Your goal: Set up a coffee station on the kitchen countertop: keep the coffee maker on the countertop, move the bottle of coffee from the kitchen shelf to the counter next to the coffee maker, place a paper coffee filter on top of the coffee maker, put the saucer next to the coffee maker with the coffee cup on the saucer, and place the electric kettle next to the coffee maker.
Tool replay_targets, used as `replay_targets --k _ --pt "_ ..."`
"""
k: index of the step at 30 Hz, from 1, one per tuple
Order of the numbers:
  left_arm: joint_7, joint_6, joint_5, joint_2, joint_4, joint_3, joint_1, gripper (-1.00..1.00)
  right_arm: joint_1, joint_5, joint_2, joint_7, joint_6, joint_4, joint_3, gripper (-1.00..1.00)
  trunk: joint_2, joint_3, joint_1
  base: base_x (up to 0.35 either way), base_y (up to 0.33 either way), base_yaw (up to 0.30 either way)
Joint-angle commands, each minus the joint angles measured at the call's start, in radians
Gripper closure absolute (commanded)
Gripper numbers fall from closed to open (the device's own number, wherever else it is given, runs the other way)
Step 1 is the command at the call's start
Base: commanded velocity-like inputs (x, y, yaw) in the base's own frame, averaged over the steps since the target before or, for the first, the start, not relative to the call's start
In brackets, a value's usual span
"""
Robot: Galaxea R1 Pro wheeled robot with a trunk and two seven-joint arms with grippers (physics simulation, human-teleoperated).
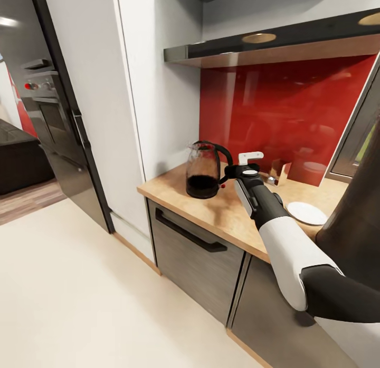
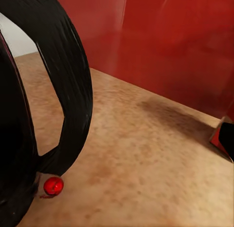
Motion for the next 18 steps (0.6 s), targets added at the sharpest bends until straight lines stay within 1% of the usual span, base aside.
replay_targets --k 1,9,18 --pt "-0.003 -0.004 -0.002 0.0 0.001 0.002 -0.001 -1.0 -0.001 0.008 0.0 -0.002 0.008 -0.001 0.002 -1.0 0.0 -0.001 0.0 0.057 0.001 0.0" --pt "-0.003 -0.004 -0.002 0.0 0.001 0.002 -0.001 -1.0 -0.001 0.008 -0.001 -0.002 0.008 -0.001 0.002 -1.0 0.0 -0.001 0.0 0.018 0.0 0.0" --pt "-0.006 -0.004 -0.002 0.0 0.001 0.002 -0.001 -1.0 -0.001 0.008 -0.001 -0.002 0.008 -0.001 0.002 -1.0 0.0 -0.001 0.0 0.071 -0.022 0.0"
